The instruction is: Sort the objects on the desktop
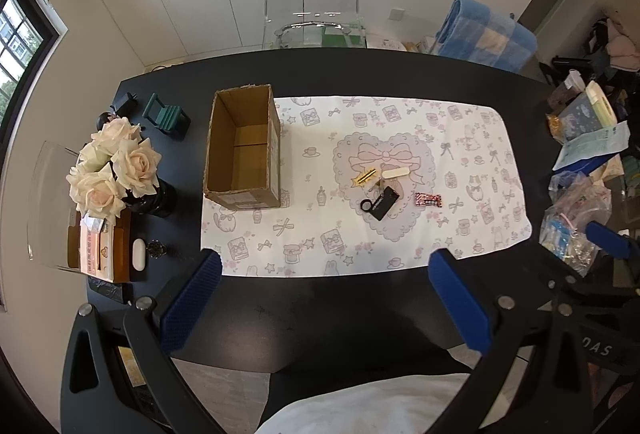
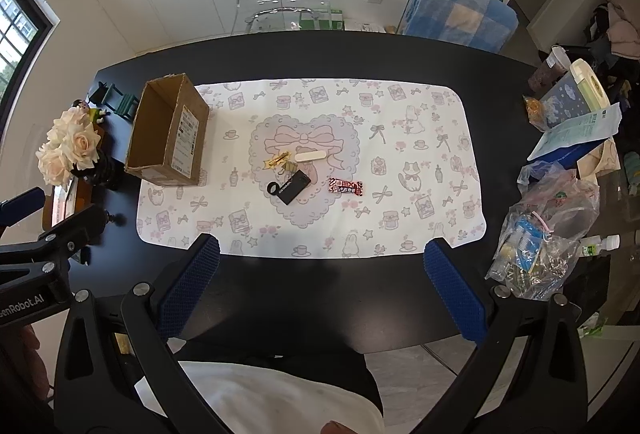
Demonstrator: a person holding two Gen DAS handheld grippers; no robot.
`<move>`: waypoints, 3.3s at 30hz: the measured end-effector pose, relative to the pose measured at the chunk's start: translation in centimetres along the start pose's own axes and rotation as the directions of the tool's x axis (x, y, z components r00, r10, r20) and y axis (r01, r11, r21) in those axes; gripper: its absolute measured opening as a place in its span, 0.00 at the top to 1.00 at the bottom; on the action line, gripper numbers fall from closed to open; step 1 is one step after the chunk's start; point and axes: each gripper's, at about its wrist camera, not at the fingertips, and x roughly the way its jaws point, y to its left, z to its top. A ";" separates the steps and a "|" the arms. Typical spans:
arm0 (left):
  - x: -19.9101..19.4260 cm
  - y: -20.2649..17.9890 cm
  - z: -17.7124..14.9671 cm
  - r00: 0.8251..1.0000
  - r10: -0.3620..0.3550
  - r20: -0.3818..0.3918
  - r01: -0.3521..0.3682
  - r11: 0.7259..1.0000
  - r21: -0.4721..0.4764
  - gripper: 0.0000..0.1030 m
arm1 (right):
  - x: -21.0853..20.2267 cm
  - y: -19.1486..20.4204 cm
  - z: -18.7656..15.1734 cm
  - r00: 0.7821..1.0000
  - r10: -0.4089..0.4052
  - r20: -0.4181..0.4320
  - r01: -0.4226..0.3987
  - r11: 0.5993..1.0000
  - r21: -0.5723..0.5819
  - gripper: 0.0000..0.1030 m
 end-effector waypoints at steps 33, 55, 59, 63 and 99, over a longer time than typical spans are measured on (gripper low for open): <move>-0.3 0.1 0.1 1.000 0.004 -0.023 -0.004 1.000 -0.007 0.00 | -0.9 -0.7 1.0 1.000 0.012 0.011 -0.012 1.000 -0.001 0.00; -0.6 0.6 0.3 1.000 -0.004 -0.018 0.003 1.000 -0.027 0.00 | -0.5 -0.1 1.9 0.999 0.049 0.007 -0.049 0.999 0.005 0.00; -0.7 0.6 0.2 1.000 -0.004 -0.018 0.003 1.000 -0.030 0.00 | -1.1 0.0 1.6 0.999 0.049 0.016 -0.049 0.999 0.004 0.00; -0.6 0.6 0.3 1.000 -0.003 -0.019 0.002 0.999 -0.032 0.00 | -1.2 -0.2 1.6 0.998 0.056 0.025 -0.056 0.998 0.011 0.01; 9.7 -2.8 1.1 0.995 -0.002 -0.099 -0.006 0.997 -0.080 0.00 | 9.5 -3.0 3.2 0.996 0.068 -0.065 -0.070 0.997 -0.017 0.02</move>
